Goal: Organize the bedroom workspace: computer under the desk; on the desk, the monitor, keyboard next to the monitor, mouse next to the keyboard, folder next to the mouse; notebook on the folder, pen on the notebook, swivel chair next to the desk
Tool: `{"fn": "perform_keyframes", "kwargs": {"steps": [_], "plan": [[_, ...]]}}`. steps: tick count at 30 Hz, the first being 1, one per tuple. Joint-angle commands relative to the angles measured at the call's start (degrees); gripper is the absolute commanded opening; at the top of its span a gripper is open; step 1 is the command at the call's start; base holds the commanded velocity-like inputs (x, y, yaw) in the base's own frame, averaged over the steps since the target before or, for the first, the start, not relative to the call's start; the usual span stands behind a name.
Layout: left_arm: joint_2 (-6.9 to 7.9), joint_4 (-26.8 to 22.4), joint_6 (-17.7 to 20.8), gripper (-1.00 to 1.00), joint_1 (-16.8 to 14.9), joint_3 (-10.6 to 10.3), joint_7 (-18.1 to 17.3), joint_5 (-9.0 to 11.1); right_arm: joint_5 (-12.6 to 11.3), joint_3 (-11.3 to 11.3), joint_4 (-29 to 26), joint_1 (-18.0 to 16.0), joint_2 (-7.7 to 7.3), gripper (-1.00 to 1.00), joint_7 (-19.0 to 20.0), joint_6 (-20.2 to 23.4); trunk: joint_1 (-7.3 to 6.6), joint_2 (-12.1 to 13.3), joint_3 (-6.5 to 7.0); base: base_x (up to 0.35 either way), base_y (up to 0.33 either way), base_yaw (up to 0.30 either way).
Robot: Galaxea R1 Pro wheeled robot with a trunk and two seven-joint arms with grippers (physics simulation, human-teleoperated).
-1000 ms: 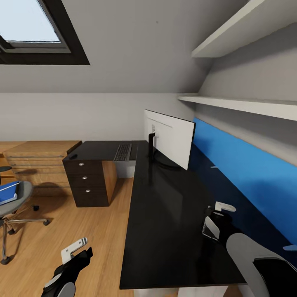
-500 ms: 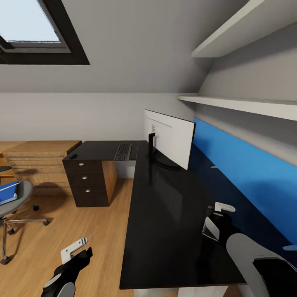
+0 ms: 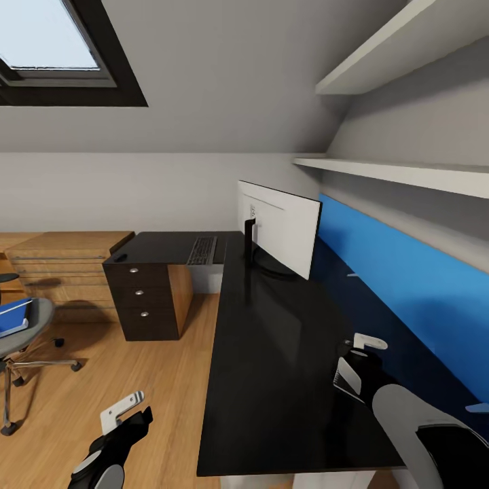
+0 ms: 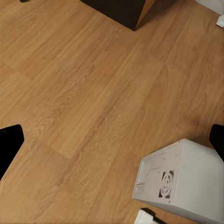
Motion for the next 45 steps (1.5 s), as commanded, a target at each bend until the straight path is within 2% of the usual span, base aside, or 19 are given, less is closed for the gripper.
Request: {"fn": "perform_keyframes", "kwargs": {"steps": [1, 20, 28, 45], "plan": [[0.06, -0.1, 0.1, 1.00, -0.1, -0.1, 0.4, 0.3, -0.3, 0.5, -0.1, 0.0, -0.03, 1.00, -0.3, 0.5, 0.00, 0.0, -0.06, 0.000, 0.000, 0.000], [0.11, -0.1, 0.0, 1.00, 0.0, -0.2, 0.4, 0.3, -0.4, 0.5, -0.1, 0.0, -0.02, 1.00, -0.3, 1.7, 0.00, 0.0, -0.06, 0.000, 0.000, 0.000], [0.06, -0.2, 0.0, 1.00, -0.1, -0.2, 0.6, 0.3, -0.4, 0.5, -0.1, 0.0, -0.08, 1.00, -0.3, 1.8, 1.75, -3.2, -1.50, 0.000, 0.000, 0.000], [0.13, -0.2, 0.0, 1.00, 0.0, -0.1, 0.6, 0.3, -0.3, 0.5, -0.2, 0.0, -0.09, 1.00, -0.3, 1.8, 1.75, -3.2, -1.50, 0.000, 0.000, 0.000]]}}
